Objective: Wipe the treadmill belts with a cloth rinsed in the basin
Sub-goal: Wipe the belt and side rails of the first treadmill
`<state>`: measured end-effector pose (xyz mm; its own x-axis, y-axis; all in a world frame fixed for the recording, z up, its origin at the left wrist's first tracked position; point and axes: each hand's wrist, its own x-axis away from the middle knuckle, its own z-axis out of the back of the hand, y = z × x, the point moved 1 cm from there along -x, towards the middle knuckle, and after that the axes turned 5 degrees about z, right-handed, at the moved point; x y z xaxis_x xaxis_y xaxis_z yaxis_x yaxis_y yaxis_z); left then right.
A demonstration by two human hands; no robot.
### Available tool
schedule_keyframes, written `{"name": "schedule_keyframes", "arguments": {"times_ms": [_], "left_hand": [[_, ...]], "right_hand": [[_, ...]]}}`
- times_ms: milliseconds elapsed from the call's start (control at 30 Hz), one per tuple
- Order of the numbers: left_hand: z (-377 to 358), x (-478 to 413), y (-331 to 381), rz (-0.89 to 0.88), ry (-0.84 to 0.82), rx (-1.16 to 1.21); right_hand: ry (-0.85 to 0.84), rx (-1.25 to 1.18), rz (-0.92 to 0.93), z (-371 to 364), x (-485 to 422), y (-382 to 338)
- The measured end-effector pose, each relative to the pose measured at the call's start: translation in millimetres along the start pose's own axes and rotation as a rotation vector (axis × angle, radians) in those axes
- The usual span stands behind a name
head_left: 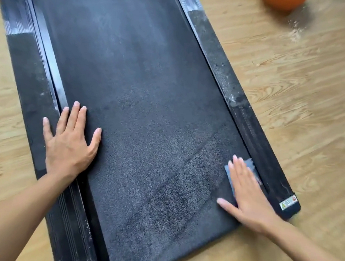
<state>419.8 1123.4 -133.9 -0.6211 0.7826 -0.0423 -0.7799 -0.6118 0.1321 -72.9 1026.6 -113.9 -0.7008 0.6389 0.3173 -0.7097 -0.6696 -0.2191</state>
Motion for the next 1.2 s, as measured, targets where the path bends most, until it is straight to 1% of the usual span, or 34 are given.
{"name": "schedule_keyframes", "arguments": {"times_ms": [67, 133, 233, 300, 467, 500, 633, 700, 767, 833, 933, 967, 1000, 1033, 1067, 1167, 1200], "left_hand": [[-0.9, -0.3, 0.8, 0.001, 0.006, -0.004], [-1.4, 0.1, 0.5, 0.007, 0.009, -0.006], [-1.7, -0.8, -0.5, 0.002, 0.006, 0.004], [-1.8, -0.6, -1.1, 0.002, 0.006, 0.01], [-2.1, 1.6, -1.4, -0.002, 0.012, 0.017], [-2.5, 1.4, -2.1, -0.003, 0.015, 0.017], [-5.5, 3.0, -1.5, -0.002, 0.018, 0.026], [-5.4, 3.5, -0.2, 0.003, 0.018, 0.024], [-3.6, 3.3, 0.2, 0.005, 0.019, 0.019], [-2.1, 3.5, 0.7, 0.004, 0.025, 0.012], [-2.0, 3.7, 0.5, 0.004, 0.033, 0.011], [-2.4, 3.3, 0.8, 0.003, 0.035, 0.009], [-2.5, 2.7, 1.0, 0.003, 0.034, 0.006], [-2.2, 2.2, 1.3, 0.003, 0.031, 0.003], [-2.1, 2.1, 1.0, 0.006, 0.031, 0.001], [-2.4, 2.1, 1.0, 0.012, 0.042, -0.006], [-2.9, 2.1, 1.4, 0.014, 0.045, -0.006]], "right_hand": [[0.028, 0.019, -0.013, -29.2, 62.5, -6.6], [0.042, -0.03, -0.031, -44.8, 85.4, -9.2], [0.111, -0.179, -0.087, -44.9, 79.4, -13.0], [0.151, -0.234, -0.059, -39.5, 80.9, -7.1], [0.187, -0.156, -0.05, -10.4, 76.5, 3.5], [0.158, -0.152, -0.062, -6.5, 74.9, 6.4], [-0.108, -0.214, -0.098, 23.2, 68.8, 8.4], [-0.139, -0.355, -0.074, 47.4, 53.4, -5.2], [-0.035, -0.52, -0.081, 74.1, 17.6, -15.8], [0.167, -0.565, -0.081, 101.7, -32.1, -18.5], [0.501, -0.466, -0.007, 147.1, -112.4, -19.4], [0.591, -0.38, 0.032, 159.8, -137.2, -19.4], [0.645, -0.281, 0.057, 166.8, -160.2, -18.9], [0.651, -0.189, 0.063, 165.4, -181.6, -14.8], [0.604, -0.123, 0.051, 156.7, -199.9, -10.0], [0.301, -0.12, -0.037, 105.7, -219.2, -6.3], [0.27, -0.104, -0.052, 92.1, -216.4, -6.7]]}}
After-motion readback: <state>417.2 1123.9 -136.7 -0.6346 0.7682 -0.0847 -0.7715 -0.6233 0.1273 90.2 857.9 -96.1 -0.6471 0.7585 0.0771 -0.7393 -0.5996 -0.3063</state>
